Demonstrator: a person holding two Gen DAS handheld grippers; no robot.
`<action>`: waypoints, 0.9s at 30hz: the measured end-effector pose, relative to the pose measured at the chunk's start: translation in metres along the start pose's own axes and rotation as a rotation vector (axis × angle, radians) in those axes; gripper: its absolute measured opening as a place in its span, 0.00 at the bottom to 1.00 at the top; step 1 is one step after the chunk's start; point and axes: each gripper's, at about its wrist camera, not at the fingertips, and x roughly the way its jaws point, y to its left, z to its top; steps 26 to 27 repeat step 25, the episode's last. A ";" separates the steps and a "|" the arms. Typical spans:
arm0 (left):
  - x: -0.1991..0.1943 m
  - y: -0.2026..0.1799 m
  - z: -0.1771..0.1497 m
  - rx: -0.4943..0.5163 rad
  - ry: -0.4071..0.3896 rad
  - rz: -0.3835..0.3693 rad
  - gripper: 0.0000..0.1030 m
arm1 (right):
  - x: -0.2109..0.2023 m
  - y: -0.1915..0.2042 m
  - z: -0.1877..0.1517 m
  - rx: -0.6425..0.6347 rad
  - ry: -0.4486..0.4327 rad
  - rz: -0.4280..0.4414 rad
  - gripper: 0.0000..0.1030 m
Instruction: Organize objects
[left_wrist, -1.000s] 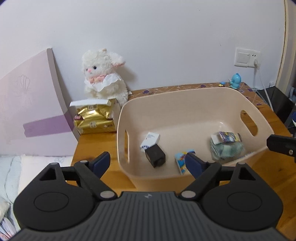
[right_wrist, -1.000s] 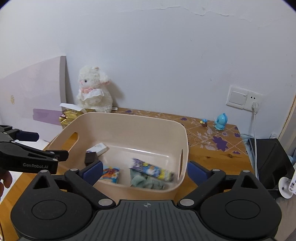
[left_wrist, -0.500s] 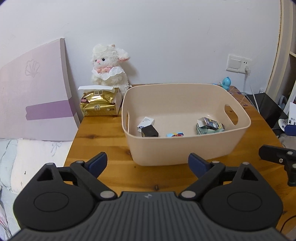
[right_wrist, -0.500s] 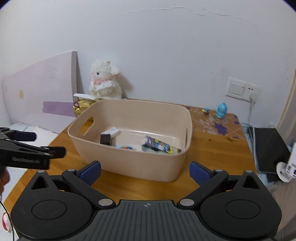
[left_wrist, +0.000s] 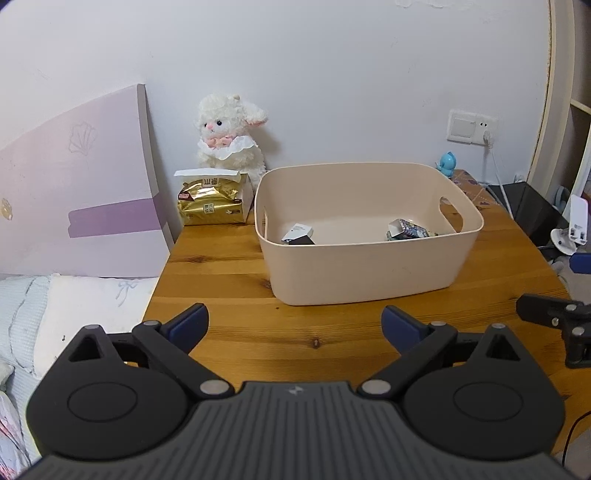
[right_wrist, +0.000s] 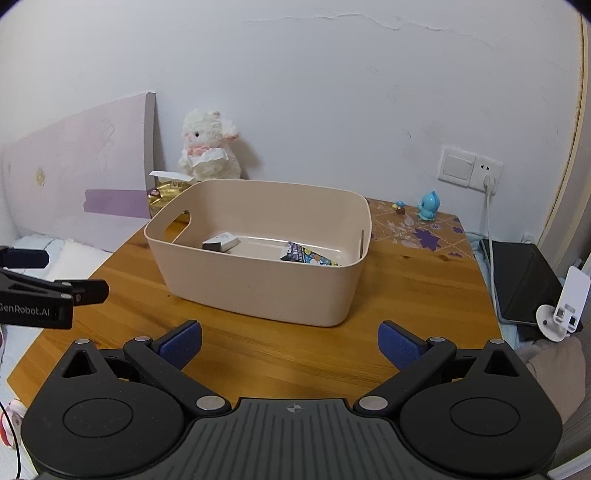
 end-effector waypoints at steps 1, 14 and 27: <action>-0.001 0.000 -0.001 -0.003 0.002 -0.004 0.97 | -0.002 0.001 0.000 0.001 -0.005 0.004 1.00; -0.011 0.000 -0.006 0.008 0.012 0.000 0.97 | -0.014 0.002 -0.003 -0.003 -0.012 -0.012 1.00; -0.009 -0.001 -0.006 0.019 0.019 0.000 0.97 | -0.008 0.001 -0.004 -0.005 0.014 -0.031 1.00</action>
